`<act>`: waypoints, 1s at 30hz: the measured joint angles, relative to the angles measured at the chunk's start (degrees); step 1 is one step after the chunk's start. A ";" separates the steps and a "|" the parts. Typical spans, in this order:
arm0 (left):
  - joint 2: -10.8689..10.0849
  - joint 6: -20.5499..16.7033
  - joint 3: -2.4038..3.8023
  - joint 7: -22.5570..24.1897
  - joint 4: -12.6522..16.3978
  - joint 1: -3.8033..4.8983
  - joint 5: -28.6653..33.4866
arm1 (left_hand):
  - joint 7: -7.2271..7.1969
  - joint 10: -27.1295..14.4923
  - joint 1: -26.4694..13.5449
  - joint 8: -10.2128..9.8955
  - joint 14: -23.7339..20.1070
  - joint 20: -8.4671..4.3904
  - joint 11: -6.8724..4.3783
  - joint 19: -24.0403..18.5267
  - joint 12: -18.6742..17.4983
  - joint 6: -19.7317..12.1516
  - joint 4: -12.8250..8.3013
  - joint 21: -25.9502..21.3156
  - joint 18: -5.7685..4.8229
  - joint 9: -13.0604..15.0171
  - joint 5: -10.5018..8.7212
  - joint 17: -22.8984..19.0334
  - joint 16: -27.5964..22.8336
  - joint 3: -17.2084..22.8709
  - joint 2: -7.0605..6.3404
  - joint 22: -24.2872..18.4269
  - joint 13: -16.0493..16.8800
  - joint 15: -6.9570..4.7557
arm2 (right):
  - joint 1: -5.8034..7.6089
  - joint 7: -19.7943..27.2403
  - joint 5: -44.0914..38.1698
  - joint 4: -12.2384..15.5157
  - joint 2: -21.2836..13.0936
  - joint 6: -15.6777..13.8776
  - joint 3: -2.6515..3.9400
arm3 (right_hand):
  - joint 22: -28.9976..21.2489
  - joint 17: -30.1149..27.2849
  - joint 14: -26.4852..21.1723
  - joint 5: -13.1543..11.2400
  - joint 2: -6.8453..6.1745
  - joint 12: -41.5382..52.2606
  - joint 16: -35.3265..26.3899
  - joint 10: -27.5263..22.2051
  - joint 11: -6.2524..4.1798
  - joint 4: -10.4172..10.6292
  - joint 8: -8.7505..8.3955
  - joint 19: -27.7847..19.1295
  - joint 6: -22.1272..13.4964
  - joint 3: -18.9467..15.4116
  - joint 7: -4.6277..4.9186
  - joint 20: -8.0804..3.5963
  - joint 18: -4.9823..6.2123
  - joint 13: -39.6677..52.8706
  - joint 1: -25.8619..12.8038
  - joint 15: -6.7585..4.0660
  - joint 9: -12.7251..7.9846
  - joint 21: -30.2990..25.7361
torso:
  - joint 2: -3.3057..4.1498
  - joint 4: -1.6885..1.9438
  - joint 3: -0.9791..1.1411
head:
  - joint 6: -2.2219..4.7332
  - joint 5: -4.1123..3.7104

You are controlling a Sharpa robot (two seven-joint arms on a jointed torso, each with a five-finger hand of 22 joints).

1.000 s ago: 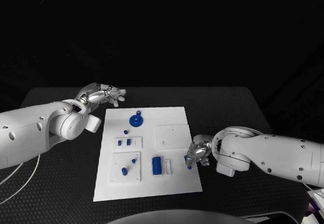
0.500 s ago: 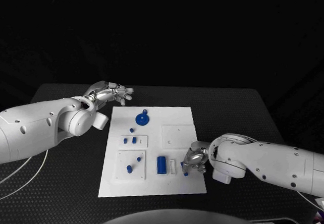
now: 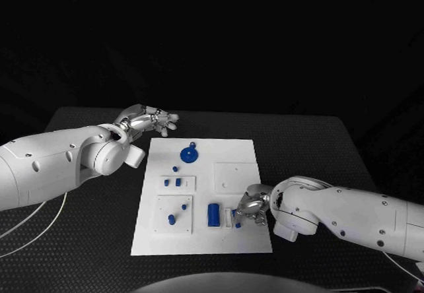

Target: Assemble the parts on the task board

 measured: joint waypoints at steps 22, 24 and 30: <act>-0.07 0.16 0.00 -0.37 0.07 0.10 -0.03 | -0.15 0.00 0.00 0.00 0.00 0.00 0.00 0.00 0.00 -0.15 0.15 0.00 0.00 -0.04 0.00 0.01 0.00 -0.15 0.00 0.00 -0.03 0.00 | -0.10 0.00 2.20 -1.22 1.50 0.90 -0.02 | 0.00 0.01 -0.13 -0.23 -2.41 -0.50 -0.23 -0.30 -0.30 1.98 0.27 0.09 0.00 -5.13 0.00 0.10 0.12 -0.22 -4.10 -0.11 -0.41 0.00 | -0.02 -0.08 -0.05 | -0.12 0.57; -0.07 0.18 0.00 -0.41 0.07 0.10 -0.03 | -0.15 0.00 0.00 0.00 0.00 0.00 0.00 0.00 0.00 -0.15 0.15 0.00 0.00 -0.03 0.00 0.04 0.00 -0.15 0.00 0.00 -0.03 0.00 | -0.11 0.01 2.21 -1.26 1.51 0.90 -0.02 | 0.00 0.01 -0.14 -0.46 -2.46 -0.50 -0.23 -0.30 -0.30 1.97 0.27 0.08 0.00 -5.13 0.00 0.10 0.13 -0.21 -4.16 -0.12 -0.43 0.00 | -0.02 -0.09 -0.05 | -0.10 0.62; -0.13 0.21 0.00 -0.48 0.09 0.12 -0.03 | -0.15 0.00 0.00 0.00 0.00 0.00 0.00 0.00 0.00 -0.15 0.15 0.00 0.00 -0.03 0.00 0.04 0.00 -0.15 0.00 0.00 -0.03 0.00 | -0.11 0.07 1.98 -1.33 1.56 1.00 -0.03 | 0.00 0.01 -0.22 -1.79 -2.47 -0.50 -0.23 -0.30 -0.30 2.38 0.28 0.09 0.00 -5.53 0.00 0.10 0.19 -0.21 -4.15 -0.19 -0.54 -0.22 | -0.02 -0.09 -0.03 | 0.02 0.74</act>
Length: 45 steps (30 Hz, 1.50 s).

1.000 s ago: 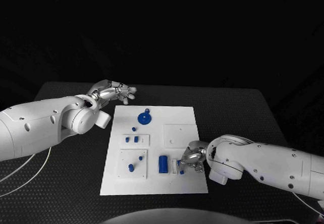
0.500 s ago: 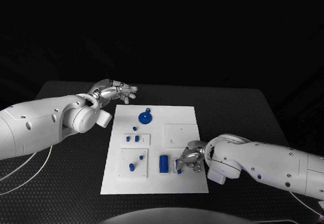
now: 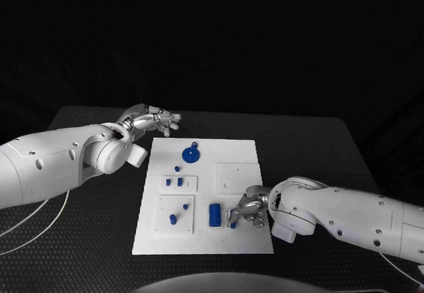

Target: Assemble the parts on the task board

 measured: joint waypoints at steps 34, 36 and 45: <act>-0.08 0.04 0.00 -0.18 -0.02 0.02 -0.02 | 0.24 -0.21 0.00 0.00 0.00 -0.21 0.21 -0.21 0.00 -0.16 0.16 0.00 0.01 -0.05 0.00 0.04 0.00 0.16 0.00 0.00 -0.04 0.00 | -0.07 2.53 -8.13 0.97 -0.15 -0.63 -0.05 | 0.00 0.01 0.07 -0.21 0.90 0.00 0.00 -0.22 -0.19 -0.23 0.04 -0.23 0.28 0.23 -0.47 -0.18 0.07 0.33 0.92 0.13 -0.17 0.00 | 0.03 -0.04 0.03 | -0.09 0.52; -0.07 0.04 0.00 -0.19 -0.02 0.02 -0.02 | 0.24 -0.21 -0.16 0.00 0.00 -0.21 0.21 -0.21 0.00 -0.16 0.16 0.00 0.01 -0.05 0.00 0.03 0.00 0.16 0.16 0.00 -0.04 0.00 | -0.07 2.54 -8.13 0.97 -0.15 -0.61 -0.05 | 0.00 0.01 0.07 -0.21 0.90 0.00 0.00 -0.22 -0.18 0.00 0.02 -0.19 0.29 0.00 -0.46 -0.21 0.06 0.32 0.92 0.13 -0.21 0.00 | 0.02 -0.04 0.03 | -0.10 0.51; -0.06 0.04 0.00 -0.24 -0.03 0.02 -0.02 | 0.25 -0.21 -0.23 0.00 0.00 -0.20 0.21 -0.21 0.00 -0.16 0.29 0.00 0.00 -0.04 0.00 0.03 0.00 0.03 0.23 0.00 -0.04 0.00 | -0.06 2.56 -8.12 0.98 -0.16 -0.51 -0.04 | 0.00 0.01 0.16 -0.20 -0.33 0.00 0.00 -0.22 -0.18 0.97 0.02 -0.06 0.42 -0.97 -0.34 -0.34 0.06 0.32 -0.31 -0.18 -0.21 0.00 | 0.02 -0.05 0.03 | -0.16 0.48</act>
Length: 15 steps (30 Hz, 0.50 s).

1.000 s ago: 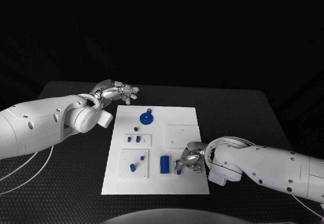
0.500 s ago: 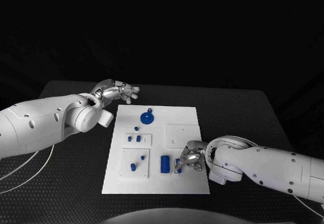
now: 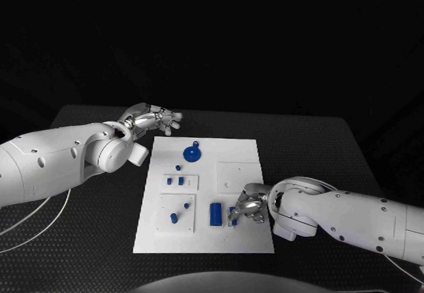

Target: Assemble the parts on the task board

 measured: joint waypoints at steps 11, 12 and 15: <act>0.00 -0.02 0.00 -0.03 -0.01 0.00 0.00 | 0.20 0.00 0.00 0.00 0.00 0.00 0.00 0.00 0.00 -0.20 0.22 0.00 0.00 -0.07 0.00 0.05 -0.22 -0.03 0.00 0.00 -0.02 0.00 | 0.01 0.01 0.01 0.06 0.02 0.01 0.01 | 0.00 0.00 0.00 -2.00 -1.42 0.00 0.00 0.00 0.00 1.25 0.01 0.00 0.00 -2.03 0.00 0.02 0.00 0.09 -1.42 0.00 -0.15 -0.22 | 0.00 -0.01 0.00 | -0.13 0.15; 0.00 -0.02 0.00 -0.03 -0.01 0.00 0.00 | 0.20 -0.13 0.00 0.00 0.00 0.00 -0.13 0.00 0.00 -0.20 0.28 0.00 0.00 -0.07 0.00 0.05 -0.22 0.03 0.00 0.00 -0.05 0.00 | 0.01 0.01 0.01 0.06 0.02 0.01 0.01 | 0.00 0.00 0.00 -2.00 -1.41 0.00 0.00 0.00 0.00 1.25 0.01 0.00 0.00 -2.03 0.00 0.02 0.00 0.09 -1.41 -0.01 -0.16 -0.22 | 0.00 -0.01 0.00 | -0.14 0.15; 0.00 -0.02 0.00 -0.04 -0.01 0.00 0.00 | 0.20 -0.17 0.00 0.00 0.00 0.00 -0.17 0.00 0.00 -0.20 0.28 0.00 0.00 -0.07 0.00 0.05 -0.22 0.03 0.00 0.00 -0.05 0.00 | 0.01 0.01 0.01 0.06 0.04 0.04 0.01 | 0.00 0.00 0.00 -2.00 -1.41 0.00 0.00 0.00 0.00 1.09 0.01 0.17 -0.01 -2.18 -0.01 -0.09 0.00 0.09 -1.41 0.00 -0.17 -0.22 | 0.00 -0.01 0.00 | -0.16 0.15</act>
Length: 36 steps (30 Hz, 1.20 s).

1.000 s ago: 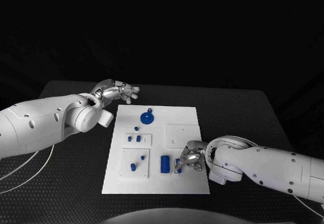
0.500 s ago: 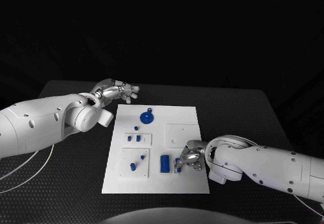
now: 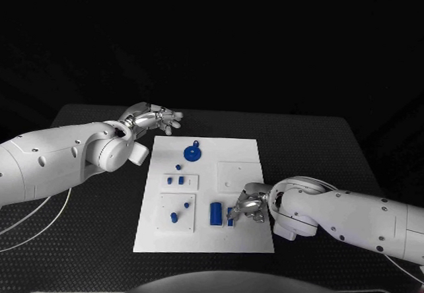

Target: Assemble the parts on the task board

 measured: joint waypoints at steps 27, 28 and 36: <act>-0.23 -0.01 -0.01 -0.11 0.01 0.01 -0.02 | -0.15 0.00 0.00 0.00 0.00 0.00 0.00 0.00 0.00 -0.15 0.00 0.00 0.00 0.01 0.00 0.05 0.00 0.00 0.00 0.00 0.01 0.00 | 0.68 12.04 -6.33 1.81 -5.50 -8.88 0.69 | 0.00 0.12 -0.35 -4.70 -2.06 -0.84 -0.22 -1.33 0.94 -4.12 -1.83 0.00 -4.09 1.42 0.97 -0.72 0.02 -0.22 11.15 0.59 -0.78 -0.32 | 0.02 0.02 0.01 | 0.10 0.48; -0.24 -0.01 -0.01 -0.12 0.01 0.01 -0.02 | -0.15 0.00 0.00 0.00 0.00 0.00 0.00 0.00 0.00 -0.15 0.00 0.00 0.00 0.01 0.00 0.07 0.00 0.00 0.00 0.00 0.01 0.00 | 0.67 12.95 -7.15 1.80 -5.54 -9.46 0.69 | 0.00 0.14 -0.35 -5.44 -1.83 -0.66 -0.22 -1.22 1.05 -4.34 -1.83 -0.01 -4.09 2.02 0.97 -0.73 0.02 -0.18 12.32 0.59 -0.78 -0.33 | 0.03 0.02 0.01 | 0.10 0.52; -0.18 -0.01 -0.01 -0.12 0.00 0.01 -0.03 | -0.15 0.00 0.00 0.00 0.00 0.00 0.00 0.00 0.00 -0.15 0.00 0.00 0.00 0.01 0.00 0.09 0.00 0.00 0.00 0.00 0.01 0.00 | 0.64 18.89 -12.63 1.17 -4.84 -11.85 0.66 | 0.00 0.30 -0.35 -7.80 -0.19 -0.34 -0.22 -1.00 1.27 -4.60 -1.83 -0.01 -4.09 5.40 0.97 -0.72 0.01 -0.16 16.44 0.59 -0.98 -0.33 | 0.05 0.00 0.07 | 0.08 0.62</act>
